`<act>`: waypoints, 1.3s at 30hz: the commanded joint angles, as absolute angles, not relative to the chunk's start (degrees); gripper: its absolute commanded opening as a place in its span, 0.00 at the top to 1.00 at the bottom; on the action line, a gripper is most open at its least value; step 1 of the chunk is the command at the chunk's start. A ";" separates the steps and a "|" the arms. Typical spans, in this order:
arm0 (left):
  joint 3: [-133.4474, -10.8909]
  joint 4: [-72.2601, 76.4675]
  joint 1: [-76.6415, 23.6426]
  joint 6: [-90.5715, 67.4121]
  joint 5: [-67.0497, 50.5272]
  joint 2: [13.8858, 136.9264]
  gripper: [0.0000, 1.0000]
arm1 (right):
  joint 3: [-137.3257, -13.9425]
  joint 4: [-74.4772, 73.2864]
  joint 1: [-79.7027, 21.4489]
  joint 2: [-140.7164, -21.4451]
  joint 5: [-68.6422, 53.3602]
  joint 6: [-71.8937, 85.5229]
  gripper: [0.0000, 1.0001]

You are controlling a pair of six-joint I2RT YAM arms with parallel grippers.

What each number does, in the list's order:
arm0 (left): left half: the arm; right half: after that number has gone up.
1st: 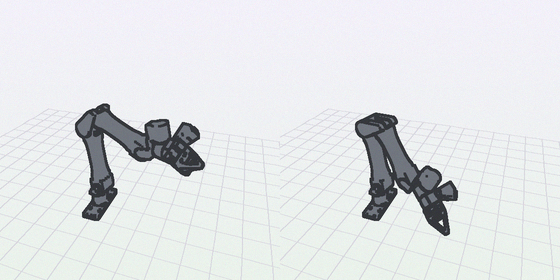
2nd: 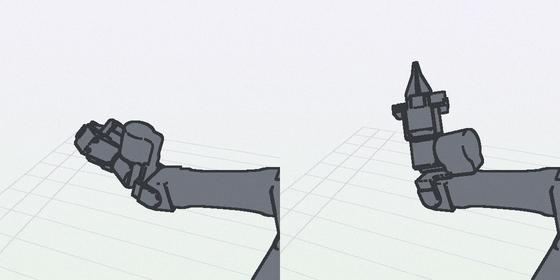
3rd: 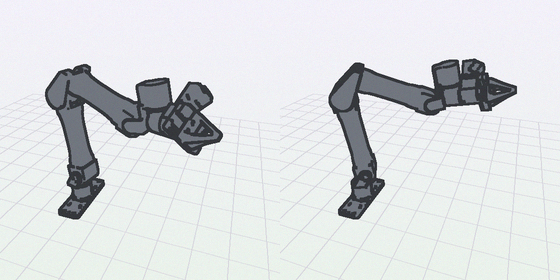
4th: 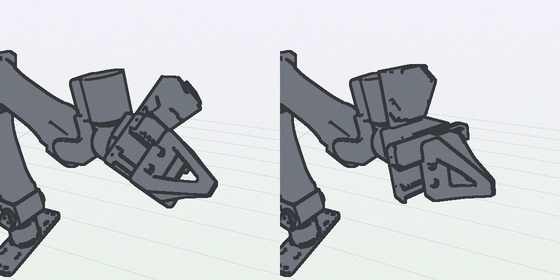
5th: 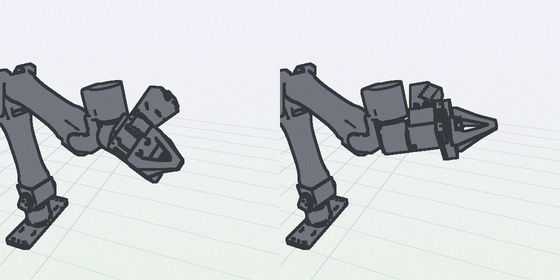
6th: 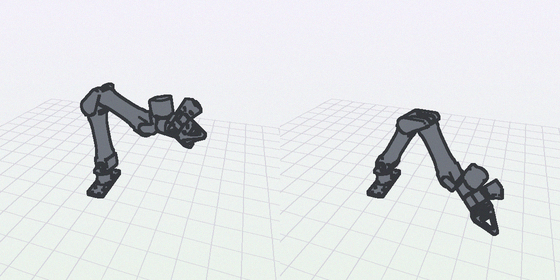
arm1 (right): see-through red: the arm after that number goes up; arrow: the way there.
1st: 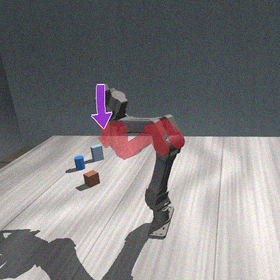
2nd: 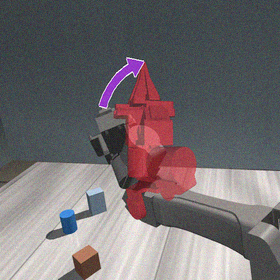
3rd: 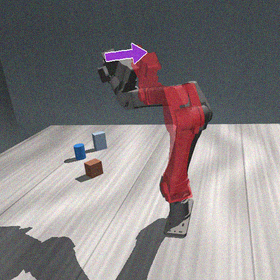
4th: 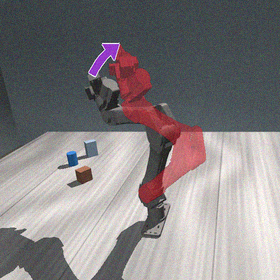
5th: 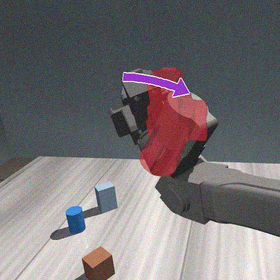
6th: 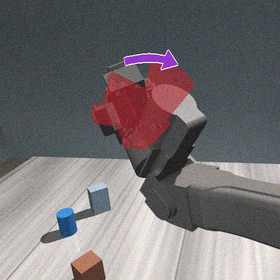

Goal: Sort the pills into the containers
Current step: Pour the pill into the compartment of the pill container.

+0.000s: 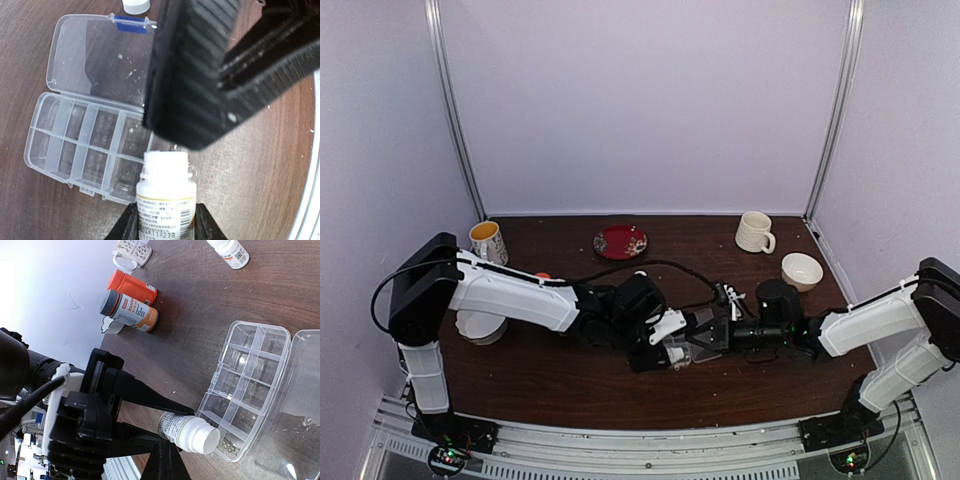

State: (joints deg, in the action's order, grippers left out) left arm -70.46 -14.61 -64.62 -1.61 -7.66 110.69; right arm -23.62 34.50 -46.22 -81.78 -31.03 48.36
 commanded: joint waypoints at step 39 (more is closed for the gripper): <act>-64.51 -12.35 -64.47 -3.25 -5.24 105.25 1.00 | -33.04 29.89 -52.12 -91.30 -31.07 46.88 1.00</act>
State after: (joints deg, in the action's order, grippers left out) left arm -64.86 -13.02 -64.71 -2.76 -5.85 106.54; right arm -33.30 29.76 -51.86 -93.95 -32.88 47.75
